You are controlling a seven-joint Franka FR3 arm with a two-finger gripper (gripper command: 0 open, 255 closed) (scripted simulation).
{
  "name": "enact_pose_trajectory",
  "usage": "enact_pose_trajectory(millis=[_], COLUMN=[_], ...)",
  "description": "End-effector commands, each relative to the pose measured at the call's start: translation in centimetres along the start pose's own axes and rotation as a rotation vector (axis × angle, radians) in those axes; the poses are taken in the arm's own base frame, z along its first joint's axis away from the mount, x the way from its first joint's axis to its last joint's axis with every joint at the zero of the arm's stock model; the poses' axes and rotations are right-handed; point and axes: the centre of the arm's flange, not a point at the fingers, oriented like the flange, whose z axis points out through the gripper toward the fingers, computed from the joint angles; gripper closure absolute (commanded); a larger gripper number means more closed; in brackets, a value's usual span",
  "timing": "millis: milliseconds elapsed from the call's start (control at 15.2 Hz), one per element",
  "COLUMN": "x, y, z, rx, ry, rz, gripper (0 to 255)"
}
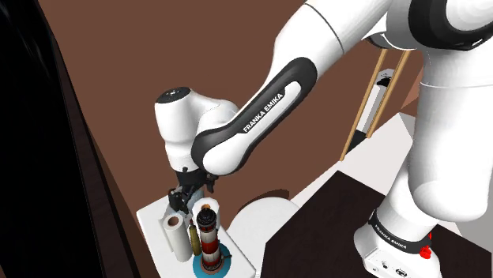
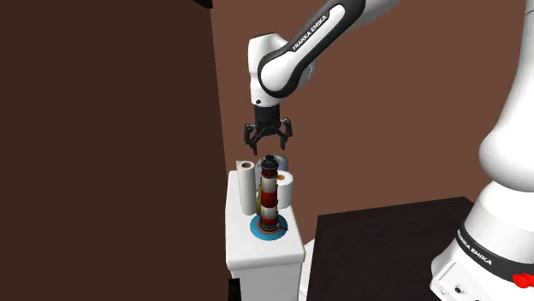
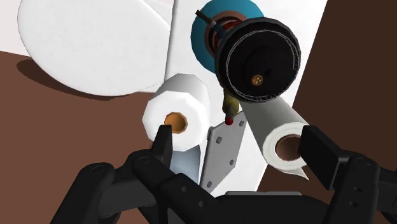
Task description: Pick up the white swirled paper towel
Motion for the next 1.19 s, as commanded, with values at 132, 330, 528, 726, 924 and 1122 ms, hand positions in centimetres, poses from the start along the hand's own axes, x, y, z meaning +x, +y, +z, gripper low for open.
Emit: enact_pose_trajectory(millis=[132, 330, 528, 726, 924, 1122], x=[1.9, 3.0, 3.0, 3.0, 3.0, 3.1], y=[-4.1, -6.8, -6.9, -7.0, -7.1, -7.1], z=[3.5, 5.7, 7.3, 8.9, 9.7, 9.8], rx=[0.008, 0.015, 0.015, 0.015, 0.015, 0.015], ry=[-0.005, -0.008, -0.008, -0.008, -0.008, -0.009], rz=[0.004, 0.006, 0.006, 0.006, 0.006, 0.006], gripper=[0, 0, 0, 0, 0, 255])
